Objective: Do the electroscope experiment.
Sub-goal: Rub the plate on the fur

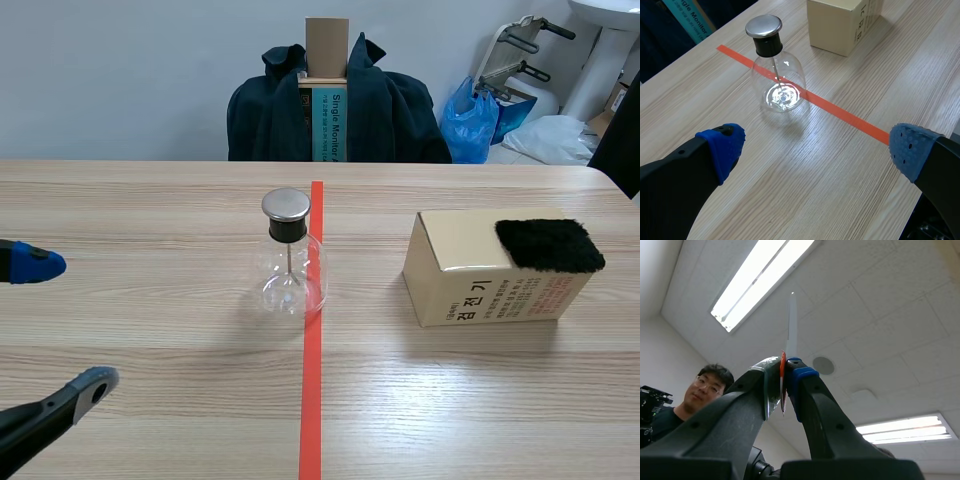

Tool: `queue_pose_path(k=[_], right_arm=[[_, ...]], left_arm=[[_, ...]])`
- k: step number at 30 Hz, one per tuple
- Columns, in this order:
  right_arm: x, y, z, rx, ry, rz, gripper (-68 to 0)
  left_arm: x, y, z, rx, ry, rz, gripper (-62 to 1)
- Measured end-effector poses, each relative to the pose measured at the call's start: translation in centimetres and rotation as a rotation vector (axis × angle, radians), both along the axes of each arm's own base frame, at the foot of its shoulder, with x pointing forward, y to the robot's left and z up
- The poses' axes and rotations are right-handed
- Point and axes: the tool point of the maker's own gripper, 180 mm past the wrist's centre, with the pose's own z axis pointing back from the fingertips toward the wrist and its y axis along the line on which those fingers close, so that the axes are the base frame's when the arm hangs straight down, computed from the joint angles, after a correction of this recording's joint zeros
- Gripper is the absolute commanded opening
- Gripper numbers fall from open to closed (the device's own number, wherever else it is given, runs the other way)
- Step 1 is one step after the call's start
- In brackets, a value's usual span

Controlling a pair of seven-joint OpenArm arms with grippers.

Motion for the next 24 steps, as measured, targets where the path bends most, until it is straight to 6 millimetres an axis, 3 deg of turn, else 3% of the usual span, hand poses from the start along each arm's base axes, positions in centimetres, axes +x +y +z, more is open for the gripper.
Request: queue_pose_path(k=[3,6,13,18,24], right_arm=[[1.2,0.2,-1.7,-0.021,0.092,-0.013,-66.7],[2.4,0.2,-4.8,-0.045,0.203,-0.02,-66.7],[5.3,-1.6,-15.6,-0.063,0.528,-0.063,-66.7],[6.7,-2.2,-24.4,-0.055,0.754,-0.069,-66.7],[6.9,-1.1,-32.2,-0.059,0.95,-0.029,-66.7]], left_arm=[[0.0,0.0,0.0,0.001,0.0,0.0,0.9],[0.0,0.0,0.0,0.001,0.0,0.001,1.4],[0.1,0.0,0.0,0.001,-0.001,0.001,1.4],[0.1,0.1,0.0,0.002,-0.001,0.001,1.4],[0.1,0.2,-0.2,0.013,0.006,0.003,1.4]])
